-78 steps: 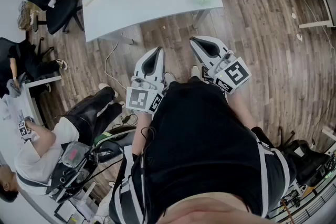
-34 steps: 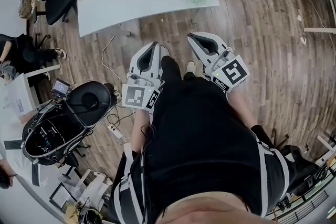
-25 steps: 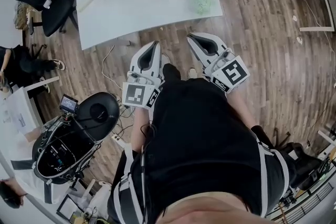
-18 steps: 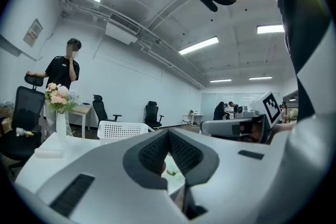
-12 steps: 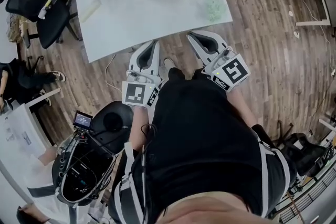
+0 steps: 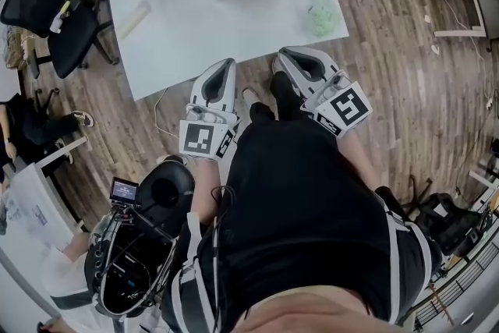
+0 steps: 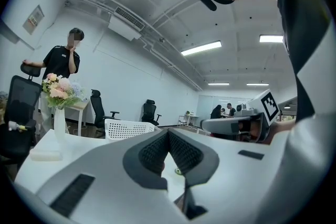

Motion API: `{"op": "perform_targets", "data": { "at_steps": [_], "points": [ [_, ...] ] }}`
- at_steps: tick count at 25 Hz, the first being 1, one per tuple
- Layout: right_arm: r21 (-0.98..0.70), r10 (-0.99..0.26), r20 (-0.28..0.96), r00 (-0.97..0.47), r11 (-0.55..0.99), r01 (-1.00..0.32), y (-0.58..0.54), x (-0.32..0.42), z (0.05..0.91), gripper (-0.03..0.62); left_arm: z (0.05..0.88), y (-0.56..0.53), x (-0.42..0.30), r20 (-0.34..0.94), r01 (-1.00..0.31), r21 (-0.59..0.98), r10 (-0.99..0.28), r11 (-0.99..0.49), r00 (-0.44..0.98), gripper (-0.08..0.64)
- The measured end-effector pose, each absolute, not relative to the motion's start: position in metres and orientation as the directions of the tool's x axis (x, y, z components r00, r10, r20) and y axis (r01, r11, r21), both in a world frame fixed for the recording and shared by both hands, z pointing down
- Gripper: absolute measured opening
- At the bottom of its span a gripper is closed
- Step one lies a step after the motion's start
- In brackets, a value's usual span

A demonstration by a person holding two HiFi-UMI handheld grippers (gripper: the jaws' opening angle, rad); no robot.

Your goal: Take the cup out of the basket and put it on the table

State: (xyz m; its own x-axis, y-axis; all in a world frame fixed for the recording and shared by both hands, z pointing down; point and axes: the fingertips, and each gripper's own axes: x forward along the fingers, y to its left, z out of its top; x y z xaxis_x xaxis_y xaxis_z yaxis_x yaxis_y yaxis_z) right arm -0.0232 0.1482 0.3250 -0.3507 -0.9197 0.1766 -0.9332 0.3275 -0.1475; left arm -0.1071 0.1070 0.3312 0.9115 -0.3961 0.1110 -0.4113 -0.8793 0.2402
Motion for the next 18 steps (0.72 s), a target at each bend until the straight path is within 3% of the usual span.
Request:
{"op": "perform_targets", "data": {
  "at_steps": [9,18],
  "points": [
    [-0.155,-0.91,0.134,-0.392,0.372,-0.915,0.11,0.001,0.325,0.018,0.329,0.081,-0.093,0.116,-0.469,0.233,-0.454,-0.852,0.883,0.02],
    [-0.165,-0.901,0.088,-0.424,0.407,-0.898,0.072,0.06,0.32,0.018,0.32,0.047,-0.033,0.103,-0.503,0.22,-0.493,-0.836,0.864,0.02]
  ]
}}
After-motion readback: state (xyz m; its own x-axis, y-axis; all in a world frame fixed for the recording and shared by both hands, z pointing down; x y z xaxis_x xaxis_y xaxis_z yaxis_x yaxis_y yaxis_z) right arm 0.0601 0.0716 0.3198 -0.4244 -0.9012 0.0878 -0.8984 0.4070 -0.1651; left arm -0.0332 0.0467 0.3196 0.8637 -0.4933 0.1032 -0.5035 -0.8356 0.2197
